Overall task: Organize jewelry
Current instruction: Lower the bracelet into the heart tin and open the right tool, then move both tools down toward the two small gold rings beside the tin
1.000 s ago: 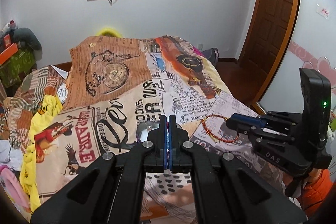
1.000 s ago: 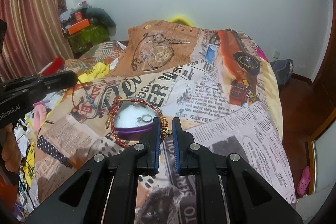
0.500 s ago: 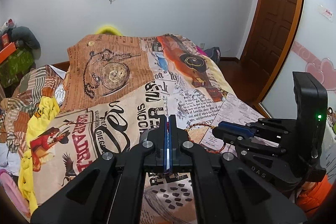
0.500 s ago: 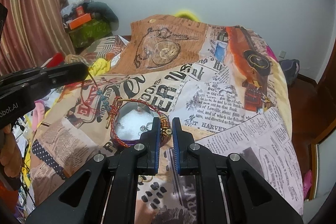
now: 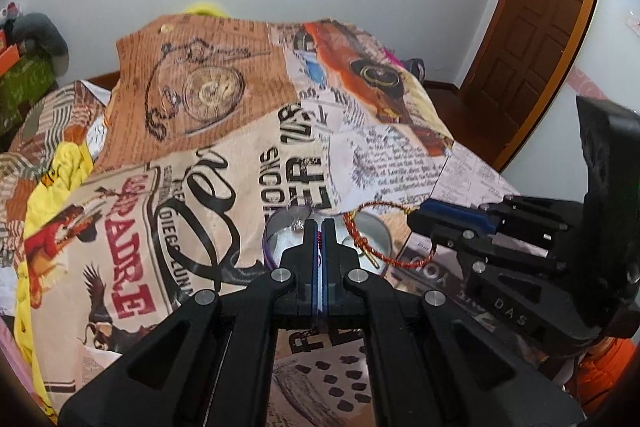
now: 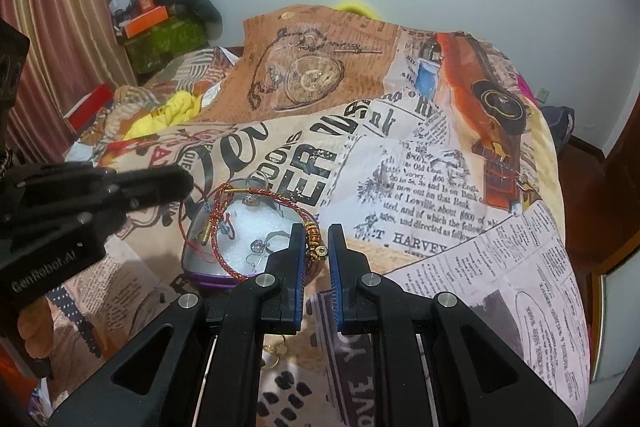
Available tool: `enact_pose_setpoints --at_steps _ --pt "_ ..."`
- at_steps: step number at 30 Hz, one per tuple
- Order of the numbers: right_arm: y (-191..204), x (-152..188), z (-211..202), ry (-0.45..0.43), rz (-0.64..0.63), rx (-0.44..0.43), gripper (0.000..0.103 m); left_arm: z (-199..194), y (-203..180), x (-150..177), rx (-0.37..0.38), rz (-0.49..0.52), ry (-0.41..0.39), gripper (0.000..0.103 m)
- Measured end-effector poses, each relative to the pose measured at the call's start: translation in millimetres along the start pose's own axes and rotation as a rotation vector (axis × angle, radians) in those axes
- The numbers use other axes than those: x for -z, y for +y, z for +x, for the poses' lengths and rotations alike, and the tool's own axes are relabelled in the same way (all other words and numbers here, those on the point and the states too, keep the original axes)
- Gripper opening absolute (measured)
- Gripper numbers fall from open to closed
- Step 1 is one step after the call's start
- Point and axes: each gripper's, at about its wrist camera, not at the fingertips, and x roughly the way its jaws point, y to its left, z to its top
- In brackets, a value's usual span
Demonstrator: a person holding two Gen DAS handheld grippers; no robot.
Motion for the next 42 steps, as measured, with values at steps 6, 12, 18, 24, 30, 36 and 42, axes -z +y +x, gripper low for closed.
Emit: enact_pose_setpoints --at_steps 6,12,18,24,30,36,42 --pt "3 -3 11 0.017 -0.02 -0.001 0.01 12 3 8 0.012 0.014 0.049 0.0" --pt "10 -4 20 0.04 -0.052 -0.003 0.01 10 4 10 -0.003 0.028 0.05 0.001" --pt "17 -4 25 0.058 -0.083 -0.002 0.01 6 3 13 -0.047 0.061 0.047 0.006" --pt "22 -4 30 0.075 -0.099 -0.01 0.01 6 10 18 -0.067 0.046 0.048 0.018" --pt "25 -2 30 0.083 -0.108 -0.027 0.01 8 14 19 -0.071 0.032 0.059 0.018" --pt "28 -1 25 0.088 -0.112 -0.041 0.01 8 12 21 -0.073 0.035 0.065 0.026" --pt "25 -2 19 0.093 -0.094 -0.053 0.012 1 9 21 -0.077 0.032 0.054 0.03"
